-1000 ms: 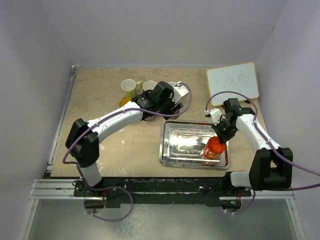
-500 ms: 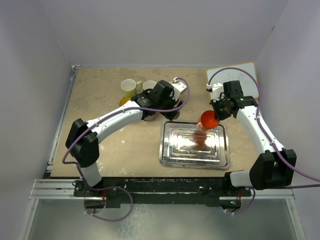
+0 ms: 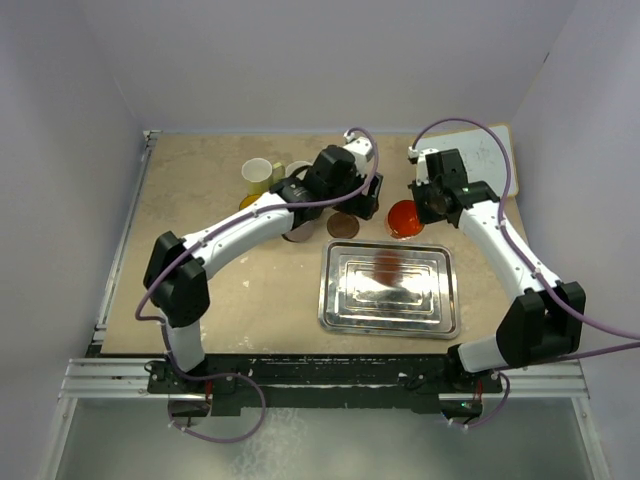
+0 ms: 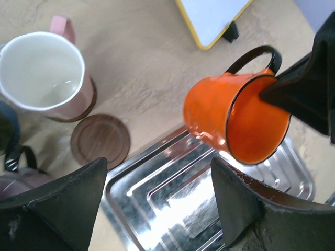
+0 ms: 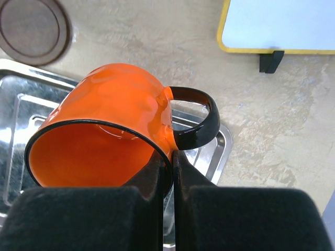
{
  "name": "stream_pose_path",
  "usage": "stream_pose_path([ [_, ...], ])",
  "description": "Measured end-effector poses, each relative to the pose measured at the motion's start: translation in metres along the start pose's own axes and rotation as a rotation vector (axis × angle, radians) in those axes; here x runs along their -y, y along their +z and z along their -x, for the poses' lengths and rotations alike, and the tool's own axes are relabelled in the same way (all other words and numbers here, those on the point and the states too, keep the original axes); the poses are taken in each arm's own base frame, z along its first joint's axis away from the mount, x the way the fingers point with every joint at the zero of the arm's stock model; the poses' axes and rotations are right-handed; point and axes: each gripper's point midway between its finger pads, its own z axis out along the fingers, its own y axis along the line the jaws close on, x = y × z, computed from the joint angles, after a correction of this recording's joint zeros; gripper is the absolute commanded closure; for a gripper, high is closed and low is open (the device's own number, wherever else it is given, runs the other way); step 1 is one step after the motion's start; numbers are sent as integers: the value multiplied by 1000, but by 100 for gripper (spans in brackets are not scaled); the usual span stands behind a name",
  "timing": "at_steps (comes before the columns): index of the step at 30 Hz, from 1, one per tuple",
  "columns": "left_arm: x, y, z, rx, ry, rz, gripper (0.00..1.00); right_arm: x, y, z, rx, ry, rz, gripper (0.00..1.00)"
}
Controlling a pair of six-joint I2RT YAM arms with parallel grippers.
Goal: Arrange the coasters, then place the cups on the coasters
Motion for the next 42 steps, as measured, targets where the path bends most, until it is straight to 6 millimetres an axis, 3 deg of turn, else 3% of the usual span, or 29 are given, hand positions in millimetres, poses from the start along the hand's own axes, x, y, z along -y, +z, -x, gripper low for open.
stream_pose_path([
  [8, 14, 41, 6, -5, -145, -25, 24, 0, -2, 13, 44, 72, -68, 100],
  [20, 27, 55, 7, -10, -222, -63, 32, 1, 4, 19, 42, 107, -93, 100],
  [26, 29, 61, 2, -19, -215, -65, 42, -1, 8, 17, 23, 113, -91, 100],
  [34, 32, 72, -14, -44, -184, -48, 51, -6, 2, 31, 59, 129, -57, 100],
  [42, 30, 77, -12, -23, -145, -19, 77, -13, 2, 31, 56, 135, -15, 100],
])
